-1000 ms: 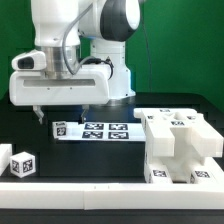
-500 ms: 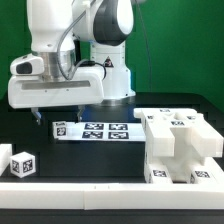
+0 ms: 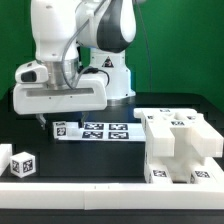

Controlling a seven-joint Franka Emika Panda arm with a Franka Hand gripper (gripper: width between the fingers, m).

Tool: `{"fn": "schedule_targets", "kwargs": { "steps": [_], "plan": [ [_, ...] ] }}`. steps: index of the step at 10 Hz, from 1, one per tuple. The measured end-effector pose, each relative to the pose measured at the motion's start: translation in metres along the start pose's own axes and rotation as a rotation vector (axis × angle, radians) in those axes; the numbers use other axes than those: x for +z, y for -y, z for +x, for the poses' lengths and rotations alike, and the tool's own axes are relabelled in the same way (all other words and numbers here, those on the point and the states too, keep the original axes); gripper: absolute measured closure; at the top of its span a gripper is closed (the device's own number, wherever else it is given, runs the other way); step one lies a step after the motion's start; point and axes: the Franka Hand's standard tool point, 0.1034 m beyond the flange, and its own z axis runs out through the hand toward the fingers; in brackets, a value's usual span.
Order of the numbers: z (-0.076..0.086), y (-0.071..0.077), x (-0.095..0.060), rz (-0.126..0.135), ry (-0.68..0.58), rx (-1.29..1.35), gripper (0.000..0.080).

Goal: Assemble chair

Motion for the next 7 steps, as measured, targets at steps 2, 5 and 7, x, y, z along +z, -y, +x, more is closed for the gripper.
{"fn": "schedule_targets", "kwargs": {
  "steps": [2, 5, 7],
  "plan": [
    [-0.0014, -0.0002, 0.0011, 0.002, 0.005, 0.002, 0.015],
    [-0.0016, -0.0002, 0.0013, 0.002, 0.005, 0.002, 0.0402],
    [-0.0017, -0.0002, 0.0015, 0.002, 0.006, 0.002, 0.0517]
  ]
}}
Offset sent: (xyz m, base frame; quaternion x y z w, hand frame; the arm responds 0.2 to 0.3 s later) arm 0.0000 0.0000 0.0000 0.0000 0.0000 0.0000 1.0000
